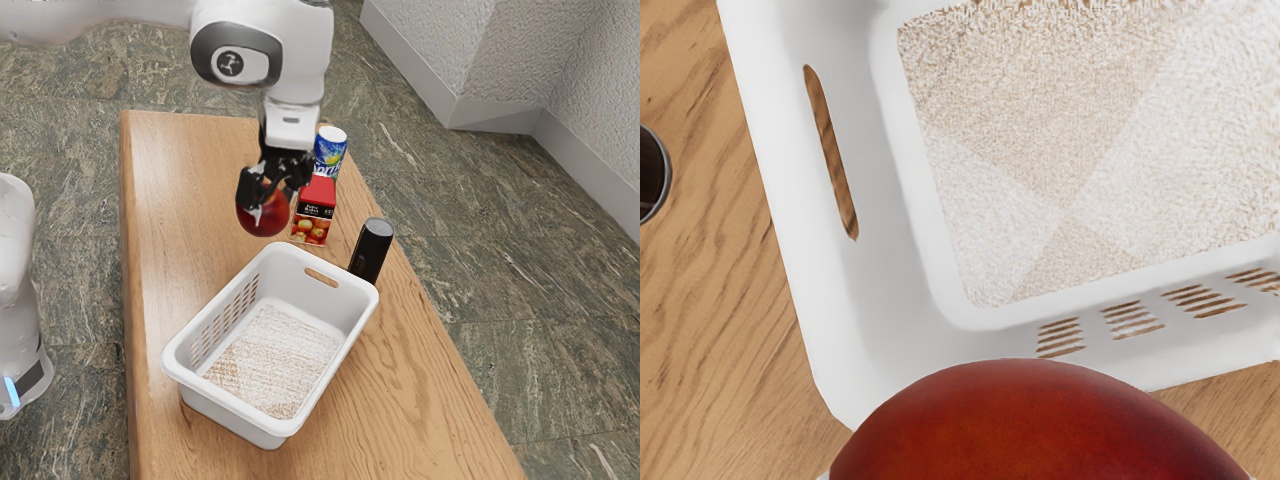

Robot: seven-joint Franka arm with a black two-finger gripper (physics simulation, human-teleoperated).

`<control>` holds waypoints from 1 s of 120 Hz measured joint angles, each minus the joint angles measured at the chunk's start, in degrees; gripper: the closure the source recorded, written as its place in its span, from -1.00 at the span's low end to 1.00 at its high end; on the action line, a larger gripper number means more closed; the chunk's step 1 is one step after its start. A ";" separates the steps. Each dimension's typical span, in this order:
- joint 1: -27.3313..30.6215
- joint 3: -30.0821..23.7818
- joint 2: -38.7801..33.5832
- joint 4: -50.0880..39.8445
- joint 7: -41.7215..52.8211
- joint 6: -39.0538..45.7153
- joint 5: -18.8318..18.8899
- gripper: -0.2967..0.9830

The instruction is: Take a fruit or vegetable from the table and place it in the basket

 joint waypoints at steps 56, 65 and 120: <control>-0.02 -8.61 6.79 4.63 -3.10 6.04 -6.39 0.19; 0.02 -8.89 6.81 4.65 -3.37 6.10 -6.84 -0.03; 0.24 -8.81 6.99 4.65 -3.97 5.41 -9.48 -0.50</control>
